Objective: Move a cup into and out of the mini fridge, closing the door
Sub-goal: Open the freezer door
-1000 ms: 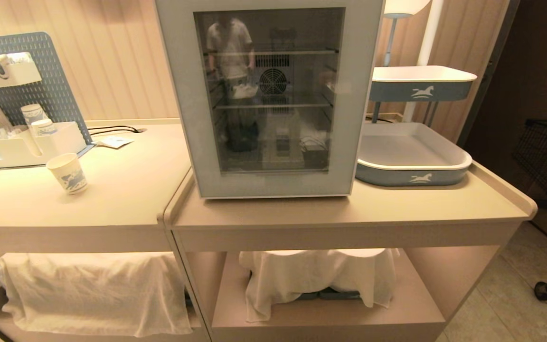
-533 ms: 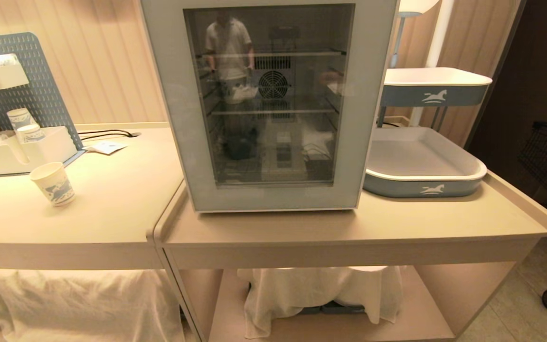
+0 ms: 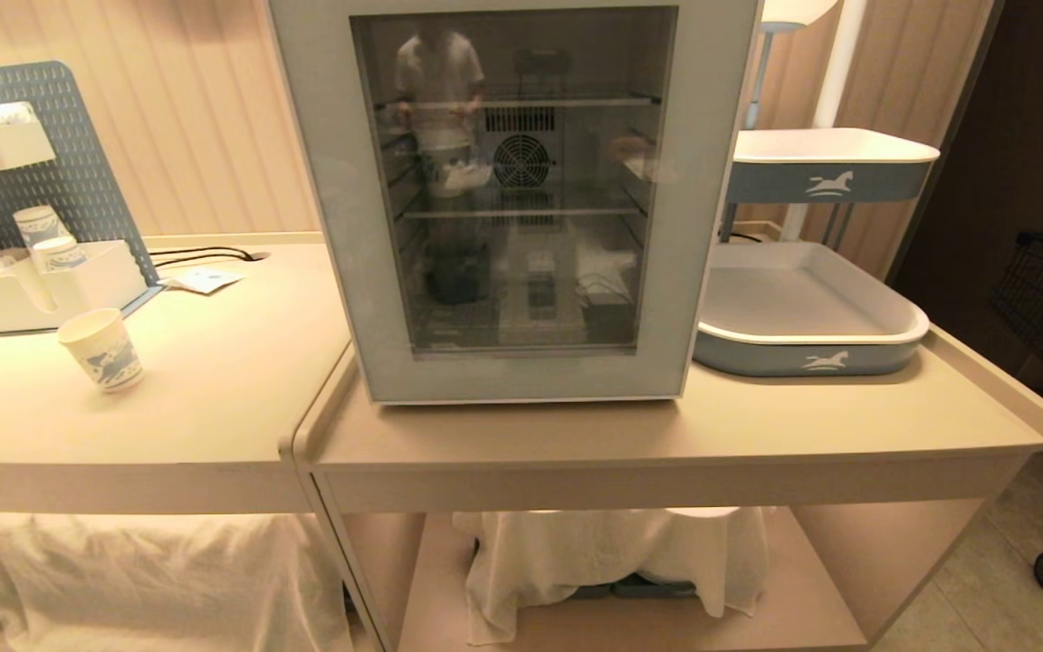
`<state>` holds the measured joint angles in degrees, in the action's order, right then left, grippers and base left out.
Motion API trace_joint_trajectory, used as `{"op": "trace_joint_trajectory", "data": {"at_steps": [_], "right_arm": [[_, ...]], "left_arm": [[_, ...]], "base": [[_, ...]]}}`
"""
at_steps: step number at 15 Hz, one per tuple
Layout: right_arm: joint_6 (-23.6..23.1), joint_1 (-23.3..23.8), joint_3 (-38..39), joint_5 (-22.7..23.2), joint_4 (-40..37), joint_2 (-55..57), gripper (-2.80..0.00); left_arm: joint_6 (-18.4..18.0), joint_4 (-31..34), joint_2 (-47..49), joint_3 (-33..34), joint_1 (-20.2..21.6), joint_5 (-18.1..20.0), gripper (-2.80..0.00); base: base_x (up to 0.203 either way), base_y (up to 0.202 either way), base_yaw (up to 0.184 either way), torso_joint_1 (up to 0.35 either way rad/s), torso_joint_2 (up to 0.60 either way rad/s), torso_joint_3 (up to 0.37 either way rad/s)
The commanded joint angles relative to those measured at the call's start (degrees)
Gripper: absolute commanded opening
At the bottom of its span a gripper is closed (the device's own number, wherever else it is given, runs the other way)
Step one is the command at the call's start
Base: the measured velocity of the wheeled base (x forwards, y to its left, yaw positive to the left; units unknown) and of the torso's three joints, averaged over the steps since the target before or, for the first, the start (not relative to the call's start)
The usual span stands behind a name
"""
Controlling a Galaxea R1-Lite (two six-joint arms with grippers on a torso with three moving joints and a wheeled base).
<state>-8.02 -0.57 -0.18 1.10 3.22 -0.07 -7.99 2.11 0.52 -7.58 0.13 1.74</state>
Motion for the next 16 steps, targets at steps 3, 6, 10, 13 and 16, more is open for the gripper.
{"op": "trace_joint_trajectory", "data": {"at_steps": [3, 6, 10, 13, 16], "right_arm": [[-0.06, -0.04, 0.01, 0.05, 0.03, -0.01, -2.80], [-0.06, 0.04, 0.01, 0.05, 0.03, -0.01, -2.80], [-0.06, 0.03, 0.01, 0.05, 0.03, -0.01, -2.80], [-0.06, -0.04, 0.01, 0.05, 0.03, -0.01, -2.80], [-0.06, 0.04, 0.01, 0.05, 0.03, -0.01, -2.80]], "left_arm": [[-0.42, 9.96, 17.57, -36.73, 0.08, 1.88, -2.80], [-1.66, 15.78, 42.56, -61.33, 0.15, -1.07, -2.80], [-3.33, 18.33, 69.85, -80.82, 0.52, -9.78, -2.80], [-3.28, 15.88, 84.96, -85.00, 1.98, -14.37, -2.80], [-2.81, 8.88, 95.31, -84.04, 2.68, -6.48, -2.80]], "base": [[0.000, 0.000, 0.000, 0.000, 0.00, 0.000], [0.000, 0.000, 0.000, 0.000, 0.00, 0.000], [0.000, 0.000, 0.000, 0.000, 0.00, 0.000], [0.000, 0.000, 0.000, 0.000, 0.00, 0.000], [0.000, 0.000, 0.000, 0.000, 0.00, 0.000]]}}
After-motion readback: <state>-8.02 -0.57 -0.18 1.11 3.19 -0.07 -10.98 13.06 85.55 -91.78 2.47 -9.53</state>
